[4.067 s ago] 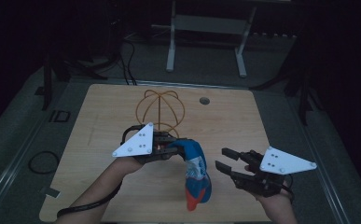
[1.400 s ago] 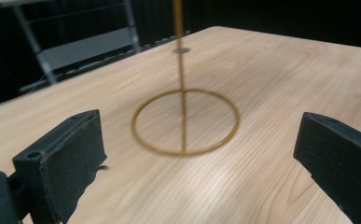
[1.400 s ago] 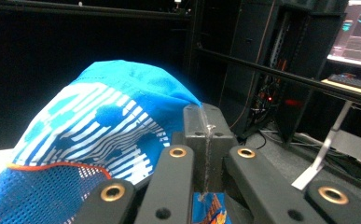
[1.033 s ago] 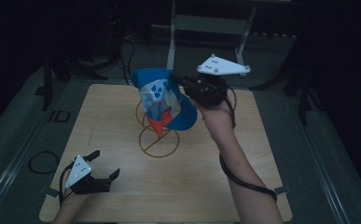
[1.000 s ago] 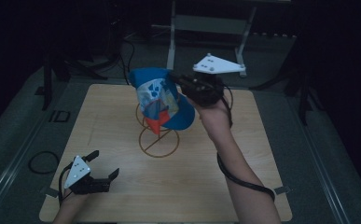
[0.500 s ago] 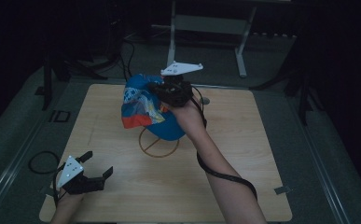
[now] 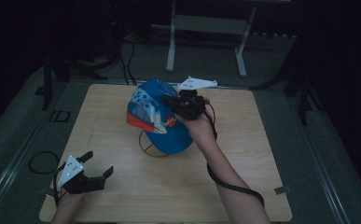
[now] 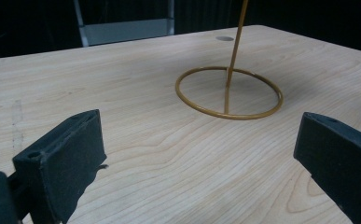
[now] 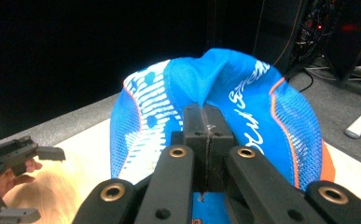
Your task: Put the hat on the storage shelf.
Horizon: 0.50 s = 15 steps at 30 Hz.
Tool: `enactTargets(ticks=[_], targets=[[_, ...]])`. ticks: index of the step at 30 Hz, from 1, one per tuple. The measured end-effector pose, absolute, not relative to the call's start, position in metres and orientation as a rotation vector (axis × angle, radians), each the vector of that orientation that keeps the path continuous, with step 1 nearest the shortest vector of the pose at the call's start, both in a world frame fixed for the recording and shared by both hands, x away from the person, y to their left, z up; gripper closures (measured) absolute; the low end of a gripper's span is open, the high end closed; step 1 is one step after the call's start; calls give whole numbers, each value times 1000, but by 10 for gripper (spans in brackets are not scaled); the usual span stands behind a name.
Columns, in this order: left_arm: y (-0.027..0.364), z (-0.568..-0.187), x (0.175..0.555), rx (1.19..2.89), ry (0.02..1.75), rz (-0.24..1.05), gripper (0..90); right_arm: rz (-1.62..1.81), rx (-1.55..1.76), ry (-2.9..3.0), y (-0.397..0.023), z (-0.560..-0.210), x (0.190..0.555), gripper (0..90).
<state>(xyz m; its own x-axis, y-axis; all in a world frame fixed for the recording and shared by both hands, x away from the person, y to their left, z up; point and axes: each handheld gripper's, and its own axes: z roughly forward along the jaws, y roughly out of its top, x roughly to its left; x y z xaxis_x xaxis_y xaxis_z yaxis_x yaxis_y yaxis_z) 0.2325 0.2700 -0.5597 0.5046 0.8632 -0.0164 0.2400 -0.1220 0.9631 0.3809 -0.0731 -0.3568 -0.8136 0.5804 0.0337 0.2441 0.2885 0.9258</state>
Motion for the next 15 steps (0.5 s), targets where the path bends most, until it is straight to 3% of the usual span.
enactTargets(ticks=[9, 15], targets=[[270, -561, 233, 1635, 961, 695, 22, 1538, 752, 2246, -82, -369, 373, 897], [270, -561, 232, 1629, 959, 695, 22, 1574, 759, 2245, -79, -373, 374, 785]])
